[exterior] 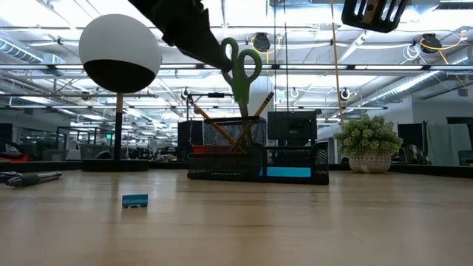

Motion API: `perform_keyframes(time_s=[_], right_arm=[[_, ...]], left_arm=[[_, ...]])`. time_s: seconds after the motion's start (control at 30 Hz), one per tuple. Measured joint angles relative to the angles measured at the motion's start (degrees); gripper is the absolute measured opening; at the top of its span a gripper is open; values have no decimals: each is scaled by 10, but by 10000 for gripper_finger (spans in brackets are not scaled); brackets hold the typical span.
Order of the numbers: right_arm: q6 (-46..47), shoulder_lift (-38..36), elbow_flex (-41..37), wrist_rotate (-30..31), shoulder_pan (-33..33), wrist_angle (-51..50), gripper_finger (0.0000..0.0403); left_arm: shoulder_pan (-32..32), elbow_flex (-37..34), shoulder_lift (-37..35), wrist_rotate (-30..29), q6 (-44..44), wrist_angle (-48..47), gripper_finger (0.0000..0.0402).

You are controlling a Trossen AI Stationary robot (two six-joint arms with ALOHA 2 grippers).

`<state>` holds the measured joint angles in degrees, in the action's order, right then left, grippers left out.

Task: Pick and place office supplies into organizer
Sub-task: Put the green scissors into the desk organizer

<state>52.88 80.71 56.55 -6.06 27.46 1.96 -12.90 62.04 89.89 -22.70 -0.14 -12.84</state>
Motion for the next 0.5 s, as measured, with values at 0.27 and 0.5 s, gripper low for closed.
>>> perform_keyframes(time_s=[0.27, 0.5], right_arm=[[0, 0, 0, 0, 0, 0, 105], [0, 0, 0, 0, 0, 0, 105]], left_arm=[[3, 0, 1, 22, -9, 14, 81], [-1, 0, 1, 98, -26, 10, 81]])
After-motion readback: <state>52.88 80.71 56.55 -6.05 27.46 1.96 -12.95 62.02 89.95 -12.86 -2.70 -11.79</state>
